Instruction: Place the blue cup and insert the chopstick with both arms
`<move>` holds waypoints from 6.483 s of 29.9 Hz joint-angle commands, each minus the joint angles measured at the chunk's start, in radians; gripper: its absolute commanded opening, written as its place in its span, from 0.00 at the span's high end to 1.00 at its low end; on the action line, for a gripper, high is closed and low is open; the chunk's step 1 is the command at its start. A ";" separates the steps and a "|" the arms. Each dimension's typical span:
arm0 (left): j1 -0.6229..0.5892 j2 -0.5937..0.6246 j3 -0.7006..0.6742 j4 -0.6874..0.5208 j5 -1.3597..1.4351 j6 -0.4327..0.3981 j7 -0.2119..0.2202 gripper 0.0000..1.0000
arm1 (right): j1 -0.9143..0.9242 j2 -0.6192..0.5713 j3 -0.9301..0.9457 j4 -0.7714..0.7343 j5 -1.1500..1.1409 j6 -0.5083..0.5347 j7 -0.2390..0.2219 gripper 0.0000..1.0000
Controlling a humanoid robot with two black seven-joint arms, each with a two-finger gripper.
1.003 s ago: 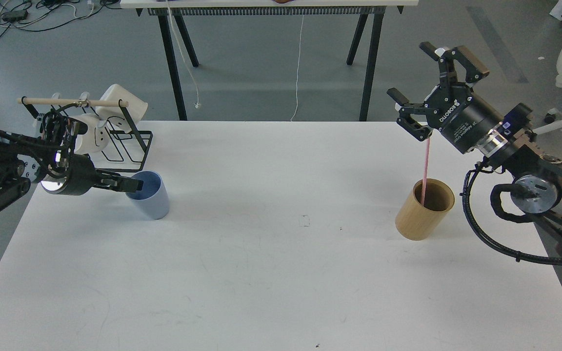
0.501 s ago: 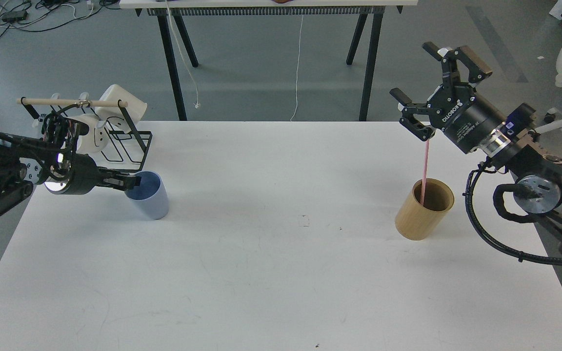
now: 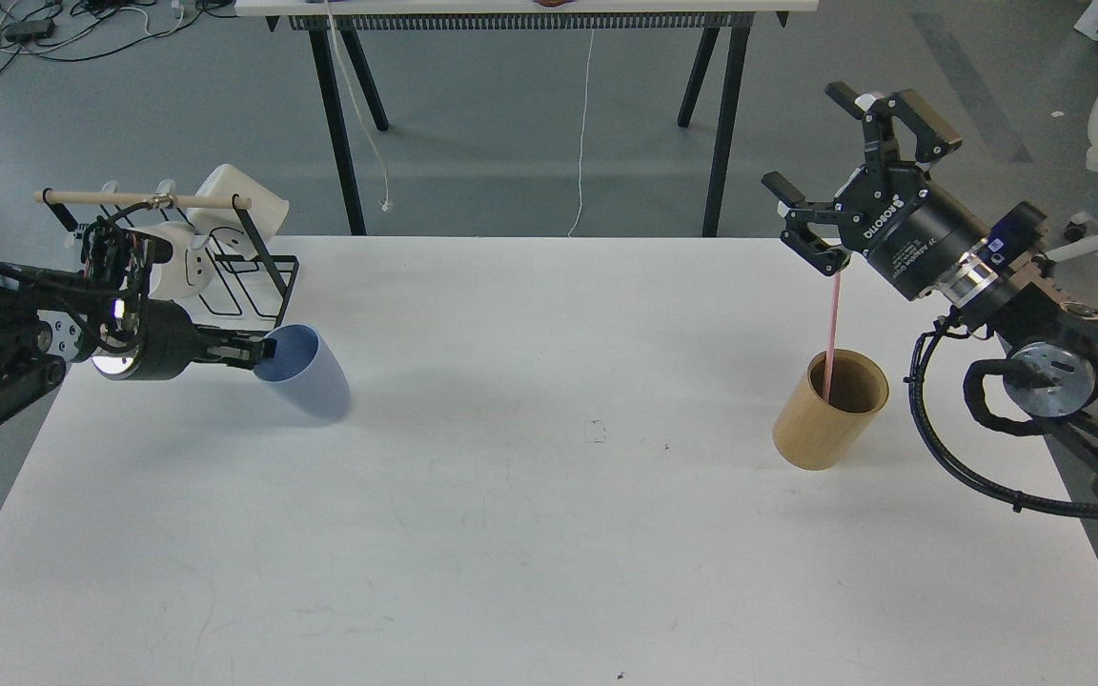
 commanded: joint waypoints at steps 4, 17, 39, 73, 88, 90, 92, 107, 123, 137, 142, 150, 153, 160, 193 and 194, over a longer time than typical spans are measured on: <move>-0.038 0.110 -0.212 -0.293 -0.022 -0.039 0.000 1.00 | 0.003 -0.037 0.056 -0.021 0.003 0.000 0.000 0.03; -0.335 -0.349 0.104 -0.060 -0.025 -0.105 0.000 1.00 | 0.002 -0.119 0.090 -0.023 0.018 0.000 0.000 0.03; -0.263 -0.681 0.340 0.374 -0.014 -0.053 0.000 1.00 | -0.002 -0.116 0.088 -0.044 0.020 0.000 0.000 0.03; -0.229 -0.681 0.321 0.286 -0.031 -0.064 0.000 0.81 | -0.018 -0.106 0.085 -0.058 0.020 0.000 0.000 0.03; -0.179 -0.649 -0.080 0.286 -0.032 -0.137 0.000 0.13 | -0.002 -0.108 0.084 -0.058 0.015 0.000 0.000 0.03; -0.165 -0.615 -0.132 0.285 -0.032 -0.137 0.000 0.09 | 0.005 -0.109 0.084 -0.058 0.008 0.000 0.000 0.03; -0.151 -0.580 -0.178 0.282 -0.034 -0.137 0.000 0.08 | 0.026 -0.114 0.081 -0.057 0.005 0.000 0.000 0.03; -0.025 -0.344 -0.601 0.133 -0.627 -0.137 0.000 0.05 | 0.170 -0.376 0.071 0.020 -0.664 -0.105 0.000 0.03; 0.042 -0.255 -0.755 0.068 -1.160 -0.137 0.000 0.05 | 0.087 -0.464 -0.192 0.164 -1.052 -0.565 0.000 0.08; 0.097 -0.253 -0.747 0.067 -1.157 -0.137 0.000 0.04 | 0.000 -0.192 -0.292 0.014 -1.066 -0.671 0.000 0.11; 0.103 -0.252 -0.746 0.070 -1.155 -0.137 0.000 0.03 | 0.000 -0.119 -0.298 -0.043 -1.066 -0.674 0.000 0.16; 0.117 -0.255 -0.746 0.074 -1.154 -0.137 0.000 0.03 | -0.002 -0.083 -0.298 -0.063 -1.066 -0.674 0.000 0.46; 0.119 -0.255 -0.746 0.076 -1.154 -0.137 0.000 0.03 | -0.002 -0.083 -0.298 -0.063 -1.066 -0.679 0.000 0.56; 0.119 -0.259 -0.744 0.076 -1.154 -0.137 0.000 0.03 | -0.002 -0.091 -0.300 -0.063 -1.080 -0.690 0.000 0.63; 0.120 -0.267 -0.746 0.079 -1.154 -0.137 0.000 0.03 | 0.069 -0.183 -0.297 -0.031 -1.138 -0.687 0.000 0.99; 0.120 -0.267 -0.746 0.079 -1.154 -0.137 0.000 0.03 | 0.075 -0.188 -0.295 -0.022 -1.138 -0.687 0.000 1.00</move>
